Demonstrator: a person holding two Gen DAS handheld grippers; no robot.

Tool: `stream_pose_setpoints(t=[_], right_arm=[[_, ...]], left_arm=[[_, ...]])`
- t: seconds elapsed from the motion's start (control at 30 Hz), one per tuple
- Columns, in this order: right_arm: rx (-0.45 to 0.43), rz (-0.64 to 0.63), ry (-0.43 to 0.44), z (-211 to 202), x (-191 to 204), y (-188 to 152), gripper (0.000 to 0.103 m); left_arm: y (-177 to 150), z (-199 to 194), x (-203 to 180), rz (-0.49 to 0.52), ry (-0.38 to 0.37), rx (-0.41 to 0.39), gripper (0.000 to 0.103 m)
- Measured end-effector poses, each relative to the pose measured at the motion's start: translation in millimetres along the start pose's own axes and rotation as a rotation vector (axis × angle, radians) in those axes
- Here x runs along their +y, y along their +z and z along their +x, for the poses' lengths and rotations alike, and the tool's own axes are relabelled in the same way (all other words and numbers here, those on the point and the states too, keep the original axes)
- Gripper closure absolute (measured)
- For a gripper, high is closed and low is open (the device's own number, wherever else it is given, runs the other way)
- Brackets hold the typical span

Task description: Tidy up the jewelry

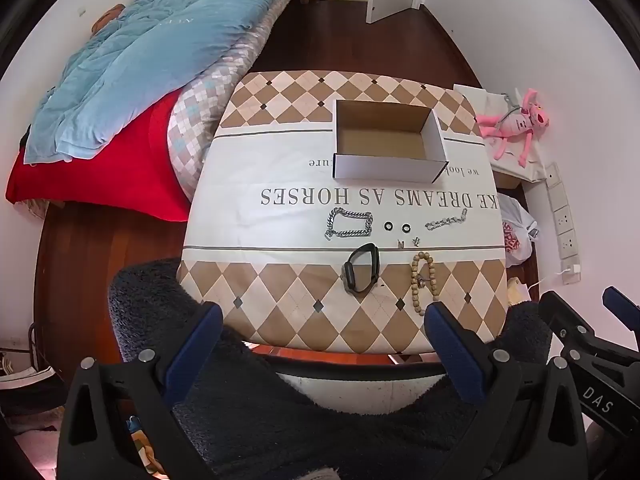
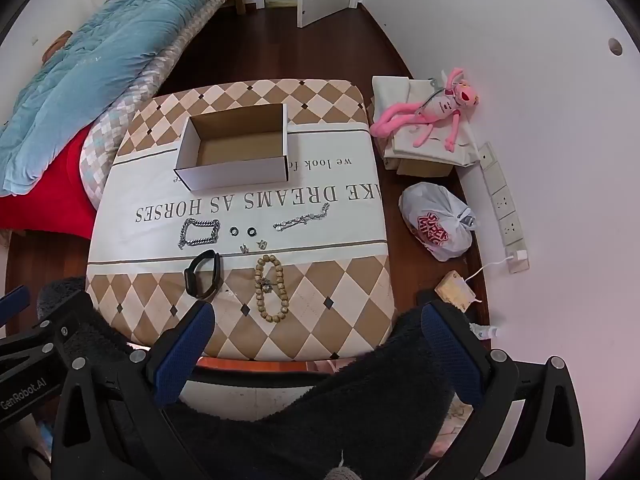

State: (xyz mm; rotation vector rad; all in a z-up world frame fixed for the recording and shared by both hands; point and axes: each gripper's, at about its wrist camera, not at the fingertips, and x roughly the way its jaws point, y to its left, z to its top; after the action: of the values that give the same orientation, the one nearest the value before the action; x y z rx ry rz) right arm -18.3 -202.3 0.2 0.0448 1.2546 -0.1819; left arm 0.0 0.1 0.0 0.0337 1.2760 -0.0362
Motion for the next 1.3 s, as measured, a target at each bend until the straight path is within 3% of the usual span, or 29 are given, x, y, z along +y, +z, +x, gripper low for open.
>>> stream_pose_setpoints(t=[1.3], right_arm=[[-0.012, -0.002, -0.017, -7.2, -0.1, 4.5, 0.000]], left_arm=[[3.7, -6.3, 0.3, -0.001, 0.002, -0.010, 0.000]])
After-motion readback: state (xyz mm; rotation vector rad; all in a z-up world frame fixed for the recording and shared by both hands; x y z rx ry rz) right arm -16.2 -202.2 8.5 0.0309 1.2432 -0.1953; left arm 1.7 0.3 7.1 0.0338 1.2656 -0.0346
